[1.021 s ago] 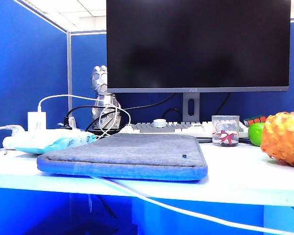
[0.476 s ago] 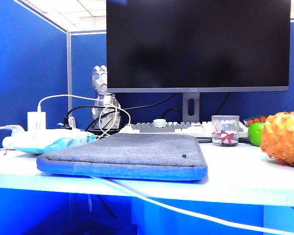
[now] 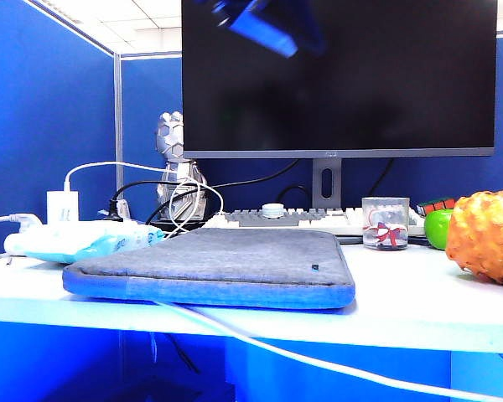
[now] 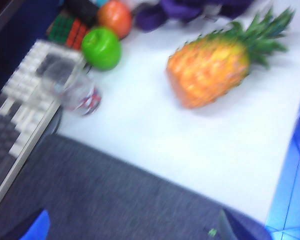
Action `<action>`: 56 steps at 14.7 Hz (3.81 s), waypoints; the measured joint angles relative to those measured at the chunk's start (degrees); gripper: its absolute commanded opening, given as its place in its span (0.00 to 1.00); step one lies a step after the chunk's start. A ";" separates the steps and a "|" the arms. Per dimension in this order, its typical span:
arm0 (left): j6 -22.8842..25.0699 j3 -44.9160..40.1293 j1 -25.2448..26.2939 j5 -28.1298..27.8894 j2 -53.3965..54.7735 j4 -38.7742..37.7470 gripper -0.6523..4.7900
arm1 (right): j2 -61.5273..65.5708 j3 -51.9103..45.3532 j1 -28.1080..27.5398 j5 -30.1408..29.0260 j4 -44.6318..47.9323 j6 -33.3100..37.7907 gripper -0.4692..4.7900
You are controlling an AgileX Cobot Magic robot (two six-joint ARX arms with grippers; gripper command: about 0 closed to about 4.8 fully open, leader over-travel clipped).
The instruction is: Pick up the pineapple and place it above the gray bag.
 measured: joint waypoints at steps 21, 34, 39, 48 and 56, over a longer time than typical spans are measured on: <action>-8.22 0.72 -0.87 -2.51 0.22 -2.08 1.00 | 8.33 -2.40 2.19 4.39 19.06 99.58 1.00; -9.01 0.72 -1.03 -1.55 0.79 -0.35 1.00 | 14.01 -9.46 8.55 13.49 21.77 110.29 1.00; -3.26 0.79 -1.05 2.03 3.08 1.62 0.98 | 24.13 -10.88 8.57 13.92 35.95 112.91 1.00; -0.17 0.77 -1.05 3.50 4.48 1.57 0.97 | 30.93 -10.58 7.80 18.01 44.17 113.74 0.08; -4.31 0.77 -1.05 3.23 4.48 1.84 0.97 | 31.28 -9.94 6.34 17.97 62.62 94.38 0.08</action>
